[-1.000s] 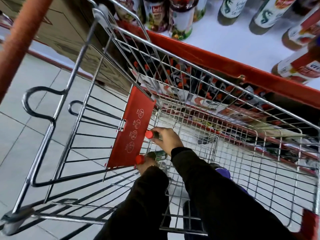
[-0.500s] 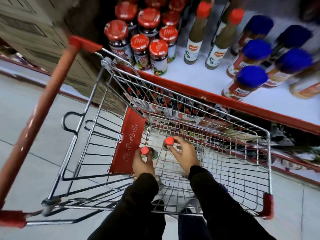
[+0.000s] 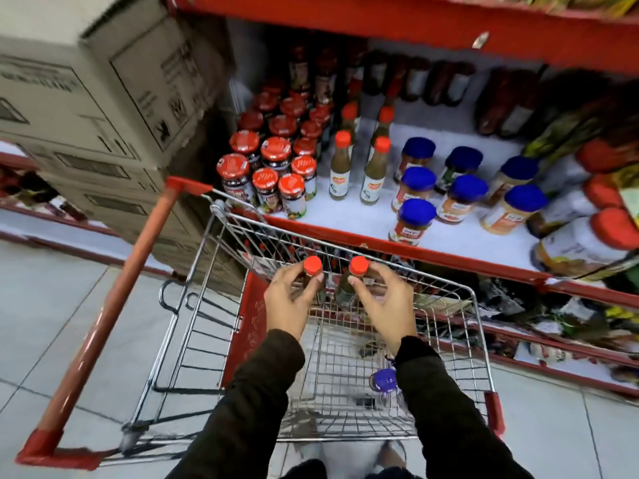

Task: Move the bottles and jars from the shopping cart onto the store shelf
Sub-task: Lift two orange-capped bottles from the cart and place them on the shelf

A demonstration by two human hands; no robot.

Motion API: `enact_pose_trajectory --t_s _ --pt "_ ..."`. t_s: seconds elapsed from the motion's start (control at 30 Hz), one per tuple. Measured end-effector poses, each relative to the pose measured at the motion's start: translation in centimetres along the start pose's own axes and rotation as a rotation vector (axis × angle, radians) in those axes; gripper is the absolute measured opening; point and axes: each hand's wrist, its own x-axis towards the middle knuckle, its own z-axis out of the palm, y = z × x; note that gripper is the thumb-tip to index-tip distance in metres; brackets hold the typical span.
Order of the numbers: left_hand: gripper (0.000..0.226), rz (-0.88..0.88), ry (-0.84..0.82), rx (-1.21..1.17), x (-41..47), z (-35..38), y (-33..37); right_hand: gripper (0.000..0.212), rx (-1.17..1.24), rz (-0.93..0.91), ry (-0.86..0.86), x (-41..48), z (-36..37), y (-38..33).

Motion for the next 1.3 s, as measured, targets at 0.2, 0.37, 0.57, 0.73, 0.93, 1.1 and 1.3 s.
enact_pose_trajectory --t_s 0.2,0.37,0.57,0.73,0.93,1.1,1.3 --pt "0.034 0.184 0.042 -0.072 4.5 0.7 6.1 0.033 0.018 -0.094 0.223 3.9 -2.3 -4.6" --pt "0.032 0.256 0.052 -0.052 8.8 2.0 9.5 0.028 0.089 -0.101 0.285 7.5 -2.8 -6.7" --pt "0.035 0.227 0.005 0.045 12.2 3.6 8.9 0.031 0.02 -0.065 0.255 10.9 -2.3 -6.1" --pt "0.035 0.198 -0.069 0.054 13.2 4.4 7.7 0.031 -0.058 -0.028 0.238 11.8 -1.8 -5.4" --pt "0.037 0.147 -0.078 0.047 14.3 4.8 7.2 0.034 -0.102 0.02 0.236 12.4 -1.7 -5.4" --pt "0.042 0.174 -0.081 0.112 13.6 5.2 6.8 0.051 -0.11 0.033 0.166 11.7 -2.0 -5.5" --pt "0.055 0.187 -0.081 0.111 8.1 5.5 3.7 0.049 -0.175 -0.038 0.118 6.6 -1.8 -3.2"
